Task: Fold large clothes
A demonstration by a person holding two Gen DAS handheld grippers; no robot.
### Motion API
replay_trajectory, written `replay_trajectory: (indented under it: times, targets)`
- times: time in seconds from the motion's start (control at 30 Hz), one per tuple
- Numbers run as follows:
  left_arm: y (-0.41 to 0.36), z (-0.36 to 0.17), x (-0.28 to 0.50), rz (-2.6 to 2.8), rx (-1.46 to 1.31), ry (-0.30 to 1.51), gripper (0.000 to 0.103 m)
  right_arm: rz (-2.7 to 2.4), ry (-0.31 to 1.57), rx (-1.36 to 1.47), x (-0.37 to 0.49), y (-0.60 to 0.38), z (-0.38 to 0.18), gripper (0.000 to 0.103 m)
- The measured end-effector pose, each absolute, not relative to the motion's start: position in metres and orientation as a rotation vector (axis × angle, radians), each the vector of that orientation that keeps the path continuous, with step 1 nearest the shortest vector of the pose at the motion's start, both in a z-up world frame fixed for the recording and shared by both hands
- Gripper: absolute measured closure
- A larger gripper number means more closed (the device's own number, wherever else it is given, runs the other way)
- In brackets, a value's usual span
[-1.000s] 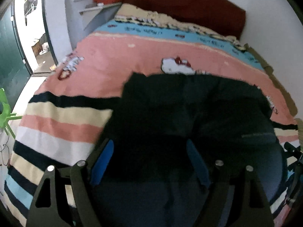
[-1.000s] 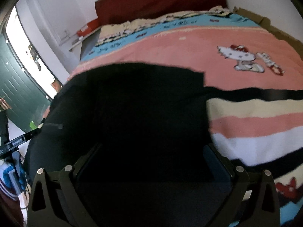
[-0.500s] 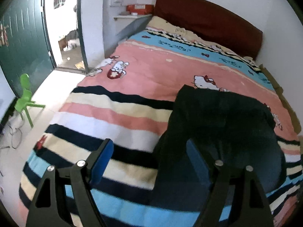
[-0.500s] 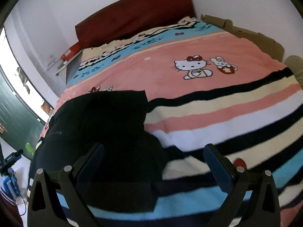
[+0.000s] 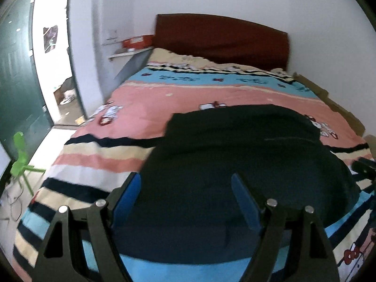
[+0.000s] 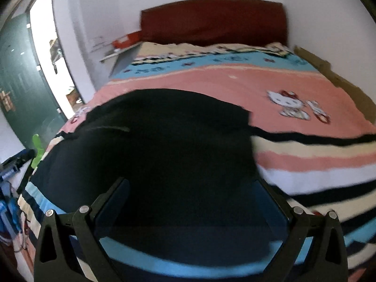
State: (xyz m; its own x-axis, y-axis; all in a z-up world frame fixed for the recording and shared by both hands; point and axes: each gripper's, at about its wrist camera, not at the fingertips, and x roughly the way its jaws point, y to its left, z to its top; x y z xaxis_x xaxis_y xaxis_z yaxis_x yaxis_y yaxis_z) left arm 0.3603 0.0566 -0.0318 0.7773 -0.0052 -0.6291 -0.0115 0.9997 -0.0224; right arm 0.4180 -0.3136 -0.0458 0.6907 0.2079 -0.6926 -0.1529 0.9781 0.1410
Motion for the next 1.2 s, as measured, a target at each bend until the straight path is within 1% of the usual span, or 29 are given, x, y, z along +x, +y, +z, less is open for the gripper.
replay_trajectory:
  times: [0.2,0.47,0.77,1.2]
  targets:
    - [0.022,-0.058,0.382,-0.039,0.029,0.703,0.024,0.229,0.792,0.078,0.441,-0.284,-0.074,0.001]
    - [0.023,-0.080,0.389,-0.047,0.025,0.712,0.024,0.266,0.792,0.145,0.449,-0.293,-0.097,0.001]
    - [0.025,-0.085,0.387,-0.048,0.040,0.698,0.024,0.247,0.797,0.141,0.441,-0.308,-0.102,0.001]
    - [0.027,-0.086,0.386,-0.063,0.070,0.745,0.024,0.201,0.837,0.095,0.423,-0.338,-0.107,0.001]
